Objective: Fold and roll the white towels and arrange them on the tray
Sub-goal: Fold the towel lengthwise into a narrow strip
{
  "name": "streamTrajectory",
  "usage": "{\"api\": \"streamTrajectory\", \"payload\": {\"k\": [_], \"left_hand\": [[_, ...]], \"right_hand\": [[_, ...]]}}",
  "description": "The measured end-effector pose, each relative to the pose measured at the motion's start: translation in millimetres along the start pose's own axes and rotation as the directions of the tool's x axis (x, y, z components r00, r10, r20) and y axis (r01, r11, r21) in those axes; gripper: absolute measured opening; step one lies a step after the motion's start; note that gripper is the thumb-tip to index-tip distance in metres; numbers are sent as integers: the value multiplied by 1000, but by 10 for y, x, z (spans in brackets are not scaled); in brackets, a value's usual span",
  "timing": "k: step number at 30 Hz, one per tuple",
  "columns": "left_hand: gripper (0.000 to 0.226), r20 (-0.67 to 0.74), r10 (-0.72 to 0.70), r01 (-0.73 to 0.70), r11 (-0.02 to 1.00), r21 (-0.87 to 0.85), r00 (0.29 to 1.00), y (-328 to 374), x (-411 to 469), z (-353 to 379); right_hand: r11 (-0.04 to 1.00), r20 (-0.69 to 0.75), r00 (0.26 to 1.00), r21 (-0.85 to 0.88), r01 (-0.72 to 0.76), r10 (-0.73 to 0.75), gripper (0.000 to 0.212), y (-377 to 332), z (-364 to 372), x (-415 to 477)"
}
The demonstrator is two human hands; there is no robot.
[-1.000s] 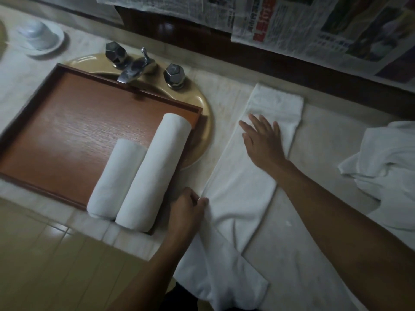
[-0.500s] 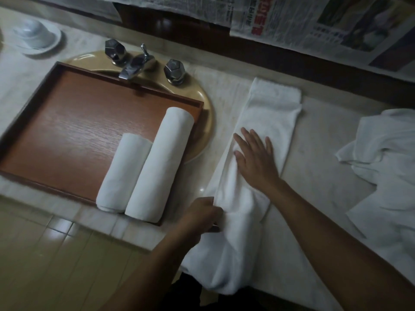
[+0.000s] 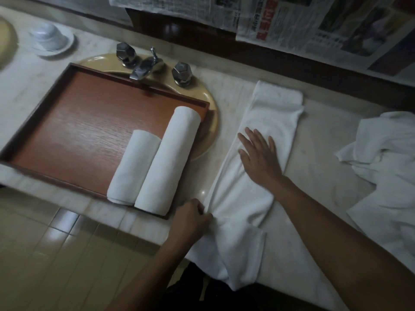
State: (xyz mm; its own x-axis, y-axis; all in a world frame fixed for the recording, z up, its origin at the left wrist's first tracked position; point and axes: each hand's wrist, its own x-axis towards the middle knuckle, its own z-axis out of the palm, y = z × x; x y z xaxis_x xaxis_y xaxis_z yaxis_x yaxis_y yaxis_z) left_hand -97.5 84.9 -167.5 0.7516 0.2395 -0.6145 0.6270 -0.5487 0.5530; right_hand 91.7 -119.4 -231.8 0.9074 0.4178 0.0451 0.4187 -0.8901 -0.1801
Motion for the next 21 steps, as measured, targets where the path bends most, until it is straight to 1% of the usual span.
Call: {"api": "streamTrajectory", "payload": {"k": [1,3,4,5,6,7,9,11,13,15,17,18,19,21], "left_hand": [[12,-8,3,-3,1000,8,1000,1,8,17],[14,-16,2,-1,999,35,1000,18,32,45],[16,-26,6,-5,999,50,1000,21,42,56],[17,-43,16,-13,998,58,999,20,45,64],[19,-66,27,-23,998,64,997,24,42,69],[23,-90,36,-29,997,73,995,29,32,81],[31,-152,58,-42,993,108,987,31,7,131],[28,-191,69,-44,990,133,979,58,-40,190],[24,-188,42,-17,991,134,981,107,-72,217],[21,-126,-9,34,979,200,992,164,-109,198],[20,5,-46,42,942,333,999,181,-161,171],[24,84,-68,31,925,379,994,181,-197,144],[28,157,-97,27,917,397,983,174,-240,108],[27,260,-157,62,938,341,953,130,-347,45]], "right_hand": [[1000,-7,1000,-13,-12,11,52,-10,-12,1],[999,-67,997,-25,-24,23,53,-84,-52,-51],[1000,-102,995,-2,1,-2,52,-148,-59,-120],[998,-119,991,39,58,-53,50,-221,-45,-220],[988,-109,987,88,127,-117,49,-287,-13,-341],[975,-67,983,133,180,-172,49,-338,21,-471],[960,19,973,171,222,-228,51,-339,76,-643],[954,-3,968,167,247,-250,50,-250,80,-632],[955,-22,965,140,261,-260,49,-208,75,-568],[961,-37,966,97,260,-257,49,-222,89,-540],[965,-56,967,75,253,-249,48,-224,88,-550],[965,-55,967,77,252,-249,48,-218,82,-553],[964,-55,967,81,254,-250,48,-209,69,-555],[963,-61,966,84,257,-252,48,-214,57,-558]]}}
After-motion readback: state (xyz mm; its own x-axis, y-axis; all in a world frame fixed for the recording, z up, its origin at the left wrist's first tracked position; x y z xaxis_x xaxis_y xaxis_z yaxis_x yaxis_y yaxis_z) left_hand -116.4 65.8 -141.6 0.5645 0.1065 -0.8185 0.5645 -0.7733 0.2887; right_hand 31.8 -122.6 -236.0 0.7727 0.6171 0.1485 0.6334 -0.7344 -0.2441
